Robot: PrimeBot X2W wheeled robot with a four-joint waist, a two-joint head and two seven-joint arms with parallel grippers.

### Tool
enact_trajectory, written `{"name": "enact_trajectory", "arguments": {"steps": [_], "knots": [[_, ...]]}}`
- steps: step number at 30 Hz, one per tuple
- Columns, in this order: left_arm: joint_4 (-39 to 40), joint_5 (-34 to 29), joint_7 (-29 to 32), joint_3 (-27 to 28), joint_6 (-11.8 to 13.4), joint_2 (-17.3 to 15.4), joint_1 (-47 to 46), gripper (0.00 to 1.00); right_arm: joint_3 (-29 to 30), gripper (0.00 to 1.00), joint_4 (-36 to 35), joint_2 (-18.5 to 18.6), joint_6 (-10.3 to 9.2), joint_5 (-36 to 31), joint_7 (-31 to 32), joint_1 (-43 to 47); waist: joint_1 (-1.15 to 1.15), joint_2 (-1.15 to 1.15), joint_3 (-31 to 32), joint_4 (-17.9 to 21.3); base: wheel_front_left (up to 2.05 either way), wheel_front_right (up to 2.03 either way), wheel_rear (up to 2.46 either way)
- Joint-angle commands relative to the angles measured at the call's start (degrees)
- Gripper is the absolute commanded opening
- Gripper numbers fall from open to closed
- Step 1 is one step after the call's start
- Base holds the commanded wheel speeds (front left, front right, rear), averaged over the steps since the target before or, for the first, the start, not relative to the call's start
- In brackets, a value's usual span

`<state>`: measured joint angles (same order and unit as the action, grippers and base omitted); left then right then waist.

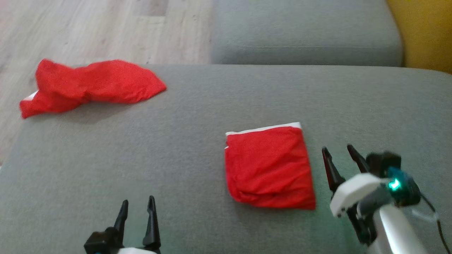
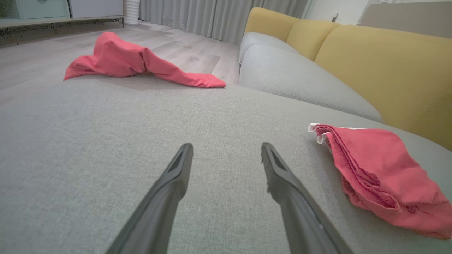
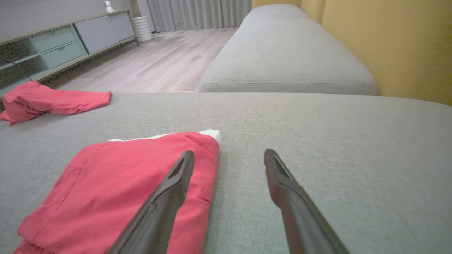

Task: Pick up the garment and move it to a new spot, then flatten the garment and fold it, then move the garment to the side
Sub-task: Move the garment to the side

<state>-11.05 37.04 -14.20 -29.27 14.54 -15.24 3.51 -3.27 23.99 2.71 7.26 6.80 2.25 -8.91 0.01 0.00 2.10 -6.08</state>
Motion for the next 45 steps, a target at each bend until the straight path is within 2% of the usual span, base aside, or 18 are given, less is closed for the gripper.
{"name": "enact_trajectory", "arguments": {"steps": [1, 12, 19, 20, 21, 22, 23, 24, 31, 39, 40, 45], "knots": [[1.14, -0.59, -0.3, 1.61, -0.28, 0.24, -3.59, 1.0, -0.86, 1.0, -0.07, 0.17, 0.23, 0.69, 1.6, -4.57, -0.01, 0.0, -1.21, -2.19, 0.0, 0.0, 0.0], [-0.38, -0.93, -0.49, 1.16, -1.37, 1.45, -5.26, 1.0, 2.72, 1.0, 9.99, 0.17, 0.23, 0.0, 6.76, -10.89, -0.01, 0.0, -5.15, -7.9, 0.0, 0.0, 0.0], [-0.83, -1.43, -0.64, 1.61, -1.7, 2.1, -5.99, 1.0, 2.97, 1.0, 16.88, 0.17, 0.23, 1.05, 8.78, -12.98, -0.01, 0.0, -7.37, -9.02, 0.0, 0.0, 0.0], [-0.82, -1.51, -0.66, 1.71, -1.72, 2.15, -6.08, 1.0, 2.79, 0.74, 17.51, 0.17, 0.23, 1.44, 8.79, -13.33, -0.01, 0.0, -7.63, -8.94, 0.0, 0.0, 0.0], [-0.78, -1.6, -0.67, 1.83, -1.72, 2.17, -6.13, 1.0, 2.5, 0.53, 17.95, 0.17, 0.23, 1.81, 8.66, -13.74, -0.01, 0.0, -7.98, -8.73, 0.0, 0.0, 0.0], [-0.72, -1.73, -0.68, 1.88, -1.71, 2.24, -6.2, 1.0, 2.31, 0.4, 18.39, 0.17, 0.23, 2.33, 8.45, -14.09, -0.01, 0.0, -8.25, -8.49, 0.0, 0.0, 0.0], [-0.62, -1.89, -0.69, 1.9, -1.67, 2.3, -6.28, 1.0, 1.93, 0.05, 18.77, 0.17, 0.23, 2.79, 8.26, -14.47, -0.01, 0.0, -8.53, -8.16, 0.0, 0.0, 0.0], [-0.52, -2.03, -0.7, 1.93, -1.64, 2.36, -6.37, 1.0, 1.56, 0.0, 19.01, 0.17, 0.23, 3.24, 7.87, -14.88, -0.01, 0.0, -8.8, -7.75, 0.0, 0.0, 0.0], [0.42, -2.94, -0.75, 2.52, -1.75, 2.51, -7.33, 1.0, 0.7, 0.0, 18.92, 1.16, 0.23, 3.46, 4.53, -18.37, -0.01, 0.0, -10.8, -2.38, 0.0, 0.0, 0.0], [2.7, -4.55, -0.63, 2.93, -1.83, 1.55, -10.01, 1.0, 1.53, 0.0, 15.91, 6.51, 0.23, 2.74, 3.28, -22.88, -0.01, 0.0, -15.21, 8.48, 0.0, 0.0, 0.0], [3.29, -5.08, -0.21, 2.86, -1.85, 1.01, -11.26, 1.0, 1.87, 0.0, 15.17, 7.78, 0.23, 2.64, 3.26, -24.18, -0.01, 0.0, -16.79, 11.23, 0.0, 0.0, 0.0], [5.33, -6.56, 1.79, 2.67, -1.58, -0.76, -14.35, 1.0, 2.43, 0.0, 13.92, 8.66, 0.23, 3.08, 2.78, -27.37, -0.01, 0.0, -20.58, 17.31, 0.0, 0.0, 0.0]]}}
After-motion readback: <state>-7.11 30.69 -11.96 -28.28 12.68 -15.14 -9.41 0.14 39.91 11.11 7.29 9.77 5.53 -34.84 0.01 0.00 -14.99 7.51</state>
